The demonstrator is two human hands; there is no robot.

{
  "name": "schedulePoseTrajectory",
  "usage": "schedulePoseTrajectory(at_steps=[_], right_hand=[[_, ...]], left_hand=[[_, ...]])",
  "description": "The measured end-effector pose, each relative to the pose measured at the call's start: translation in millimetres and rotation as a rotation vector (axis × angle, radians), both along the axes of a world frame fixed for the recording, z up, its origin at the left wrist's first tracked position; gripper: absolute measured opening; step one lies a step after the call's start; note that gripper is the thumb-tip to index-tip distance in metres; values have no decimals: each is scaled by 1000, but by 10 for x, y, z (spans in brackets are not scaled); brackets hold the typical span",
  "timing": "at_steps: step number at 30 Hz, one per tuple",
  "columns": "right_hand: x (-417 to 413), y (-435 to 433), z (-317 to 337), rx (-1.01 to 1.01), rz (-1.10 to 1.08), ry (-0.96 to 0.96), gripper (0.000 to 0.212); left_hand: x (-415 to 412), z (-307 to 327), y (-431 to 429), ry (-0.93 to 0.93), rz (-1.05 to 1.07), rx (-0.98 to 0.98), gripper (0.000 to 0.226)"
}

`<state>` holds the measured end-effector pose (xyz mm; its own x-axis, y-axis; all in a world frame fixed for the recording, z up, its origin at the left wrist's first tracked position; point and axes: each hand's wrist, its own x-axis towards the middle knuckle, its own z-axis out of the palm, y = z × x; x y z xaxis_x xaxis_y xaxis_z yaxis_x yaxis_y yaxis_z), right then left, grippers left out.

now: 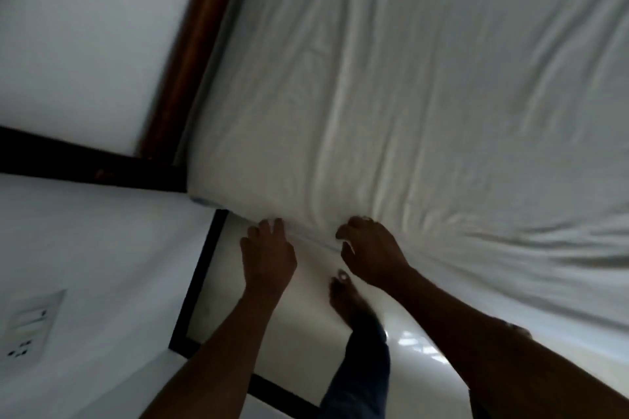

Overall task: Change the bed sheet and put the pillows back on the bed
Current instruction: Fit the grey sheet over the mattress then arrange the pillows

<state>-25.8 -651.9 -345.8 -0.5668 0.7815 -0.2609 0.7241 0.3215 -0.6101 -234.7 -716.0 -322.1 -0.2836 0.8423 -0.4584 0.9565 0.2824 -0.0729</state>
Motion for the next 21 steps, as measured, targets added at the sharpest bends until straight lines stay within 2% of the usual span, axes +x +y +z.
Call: schedulePoseTrajectory(at_steps=[2, 5, 7, 10, 13, 17, 21], right_hand=[[-506, 346, -12, 65, 0, 42, 29], [-1224, 983, -32, 183, -62, 94, 46], [-1644, 1326, -85, 215, -62, 71, 58], [-2135, 1532, -278, 163, 11, -69, 67], [-2367, 1512, -530, 288, 77, -165, 65], [-2451, 1479, -670, 352, 62, -209, 67], [-2484, 1424, -690, 303, 53, -231, 72]], left_hand=[[-547, 15, 207, -8, 86, 132, 42], [-1158, -11, 708, -60, -15, 350, 51], [-1381, -106, 1072, -115, -64, 422, 51], [-1544, -287, 1529, -176, -70, 411, 53], [-1769, -613, 1671, -119, -77, 364, 63], [-1968, -918, 1554, -19, -32, 386, 71], [-1930, -973, 1513, 19, 10, 367, 78]])
